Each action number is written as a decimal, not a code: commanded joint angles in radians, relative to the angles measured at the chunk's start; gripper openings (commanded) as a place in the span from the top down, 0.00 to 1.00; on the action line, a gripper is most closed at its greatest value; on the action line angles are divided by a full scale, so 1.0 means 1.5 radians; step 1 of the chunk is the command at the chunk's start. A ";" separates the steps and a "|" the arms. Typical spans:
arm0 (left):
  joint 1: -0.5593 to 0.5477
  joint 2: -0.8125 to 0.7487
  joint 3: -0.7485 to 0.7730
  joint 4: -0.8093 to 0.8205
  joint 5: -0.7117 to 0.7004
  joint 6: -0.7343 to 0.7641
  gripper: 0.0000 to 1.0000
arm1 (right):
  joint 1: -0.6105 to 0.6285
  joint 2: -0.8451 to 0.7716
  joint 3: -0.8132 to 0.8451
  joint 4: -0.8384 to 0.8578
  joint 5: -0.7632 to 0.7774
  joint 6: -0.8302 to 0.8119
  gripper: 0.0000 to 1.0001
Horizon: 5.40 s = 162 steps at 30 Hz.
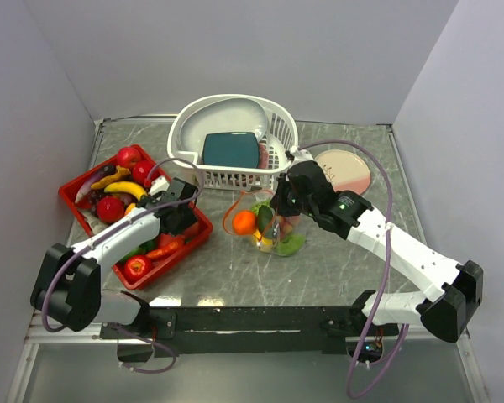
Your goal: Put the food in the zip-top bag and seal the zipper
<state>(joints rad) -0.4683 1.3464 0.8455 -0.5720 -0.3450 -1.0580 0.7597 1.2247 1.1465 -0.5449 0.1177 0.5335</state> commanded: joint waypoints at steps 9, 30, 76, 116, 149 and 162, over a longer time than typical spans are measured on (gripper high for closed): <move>-0.020 -0.149 0.115 -0.087 0.039 0.110 0.91 | 0.003 -0.013 0.010 0.019 0.000 -0.004 0.98; -0.227 -0.072 0.202 0.146 0.149 0.094 0.90 | 0.010 0.012 0.067 -0.018 0.027 0.020 0.99; -0.259 -0.125 0.236 -0.063 0.039 0.121 0.33 | 0.013 -0.026 0.053 -0.022 0.067 0.023 0.97; -0.262 0.067 0.369 0.125 0.248 0.175 0.99 | -0.055 -0.062 0.073 -0.080 0.130 0.012 1.00; -0.256 -0.004 0.278 0.044 0.130 0.140 0.57 | -0.049 -0.111 -0.017 -0.025 0.045 0.025 1.00; -0.079 -0.189 0.177 -0.114 0.103 0.085 0.21 | -0.049 -0.123 -0.027 -0.001 0.016 -0.003 1.00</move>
<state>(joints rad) -0.6518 1.1126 1.1568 -0.6308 -0.1329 -0.8894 0.6830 1.0718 1.1049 -0.6147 0.1547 0.5556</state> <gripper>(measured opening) 0.782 0.011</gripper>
